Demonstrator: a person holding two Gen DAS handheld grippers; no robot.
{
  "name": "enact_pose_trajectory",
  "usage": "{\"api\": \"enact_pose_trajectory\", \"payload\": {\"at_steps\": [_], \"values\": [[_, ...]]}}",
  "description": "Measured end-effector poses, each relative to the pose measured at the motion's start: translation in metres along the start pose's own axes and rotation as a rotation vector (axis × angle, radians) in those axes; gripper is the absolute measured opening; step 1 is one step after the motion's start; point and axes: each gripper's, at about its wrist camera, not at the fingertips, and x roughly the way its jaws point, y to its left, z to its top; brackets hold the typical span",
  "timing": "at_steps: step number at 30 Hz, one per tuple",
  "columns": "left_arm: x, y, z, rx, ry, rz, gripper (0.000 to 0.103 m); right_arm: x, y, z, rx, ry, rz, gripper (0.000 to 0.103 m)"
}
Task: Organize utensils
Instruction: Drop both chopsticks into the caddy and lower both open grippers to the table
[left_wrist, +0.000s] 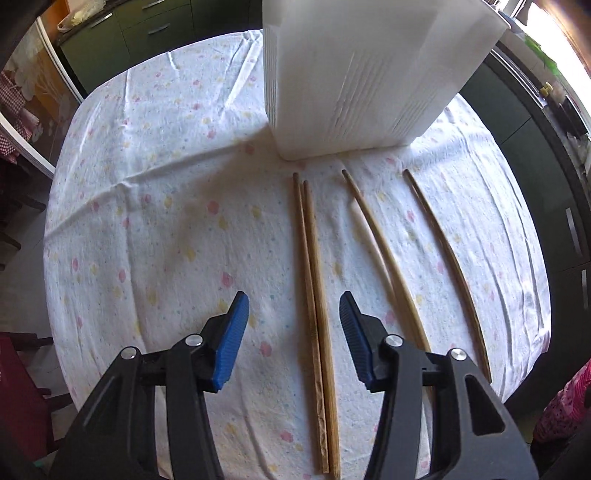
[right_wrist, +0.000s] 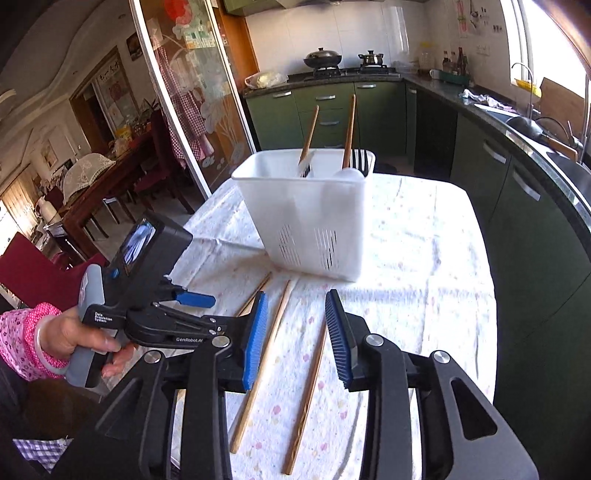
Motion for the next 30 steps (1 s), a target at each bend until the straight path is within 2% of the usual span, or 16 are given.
{"api": "enact_pose_trajectory", "payload": {"at_steps": [4, 7, 17, 24, 30], "values": [[0.002, 0.003, 0.005, 0.004, 0.017, 0.038, 0.04, 0.01, -0.001, -0.005, -0.001, 0.027, 0.011, 0.033], [0.001, 0.005, 0.006, 0.004, 0.022, 0.043, 0.039, 0.016, -0.002, -0.007, 0.0, 0.039, 0.016, 0.035], [-0.003, 0.009, 0.008, 0.02, 0.039, 0.029, 0.039, 0.025, 0.0, -0.002, 0.001, 0.056, 0.027, 0.035], [-0.005, 0.005, 0.011, 0.041, 0.046, 0.068, 0.039, 0.024, 0.0, -0.003, 0.005, 0.06, 0.025, 0.035], [0.0, 0.002, 0.02, 0.019, 0.055, 0.058, 0.038, 0.025, -0.004, -0.005, 0.018, 0.063, 0.024, 0.038]]}}
